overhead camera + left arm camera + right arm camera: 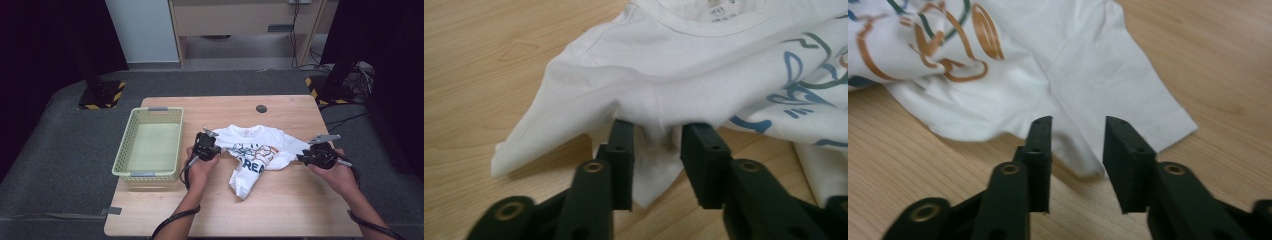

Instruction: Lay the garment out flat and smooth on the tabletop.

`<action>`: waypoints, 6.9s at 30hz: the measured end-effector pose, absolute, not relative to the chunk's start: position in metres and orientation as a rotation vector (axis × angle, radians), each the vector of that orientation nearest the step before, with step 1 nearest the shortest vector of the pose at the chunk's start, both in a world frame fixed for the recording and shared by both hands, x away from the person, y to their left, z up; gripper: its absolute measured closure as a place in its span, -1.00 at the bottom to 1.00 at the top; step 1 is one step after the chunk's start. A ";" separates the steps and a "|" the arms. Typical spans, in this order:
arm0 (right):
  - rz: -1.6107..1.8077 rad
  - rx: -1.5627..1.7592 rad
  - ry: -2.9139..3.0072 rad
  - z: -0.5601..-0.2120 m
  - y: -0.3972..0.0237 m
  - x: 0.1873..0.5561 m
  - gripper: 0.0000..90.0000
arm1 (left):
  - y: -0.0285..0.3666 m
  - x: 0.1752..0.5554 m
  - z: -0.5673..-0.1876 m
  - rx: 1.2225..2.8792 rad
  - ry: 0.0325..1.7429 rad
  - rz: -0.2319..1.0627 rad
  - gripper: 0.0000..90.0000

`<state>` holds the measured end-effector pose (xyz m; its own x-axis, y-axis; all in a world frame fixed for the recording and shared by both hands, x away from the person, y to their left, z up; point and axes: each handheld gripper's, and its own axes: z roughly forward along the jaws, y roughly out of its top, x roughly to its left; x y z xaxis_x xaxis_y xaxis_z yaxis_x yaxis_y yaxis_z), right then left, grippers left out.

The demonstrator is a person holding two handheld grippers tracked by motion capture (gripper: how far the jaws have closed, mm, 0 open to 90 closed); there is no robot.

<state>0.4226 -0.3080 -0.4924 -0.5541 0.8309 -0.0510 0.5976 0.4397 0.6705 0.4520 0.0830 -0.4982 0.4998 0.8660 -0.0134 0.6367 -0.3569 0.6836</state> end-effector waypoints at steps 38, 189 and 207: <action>0.915 1.027 2.506 -0.526 -0.212 0.405 0.47 | 0.040 0.392 -0.518 2.212 0.971 0.237 0.50; 1.049 0.680 2.718 -0.519 -0.222 0.328 0.95 | 0.114 0.315 -0.526 2.235 0.994 0.523 0.74; 0.920 0.789 2.696 -0.475 -0.260 0.289 0.96 | 0.093 0.297 -0.511 2.240 0.861 0.477 0.74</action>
<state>0.2886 -0.2601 -0.4751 -0.8414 0.5404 -0.0039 0.4253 0.6667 0.6121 0.2972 0.0926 -0.5106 0.7140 0.6944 0.0900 0.4448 -0.5491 0.7076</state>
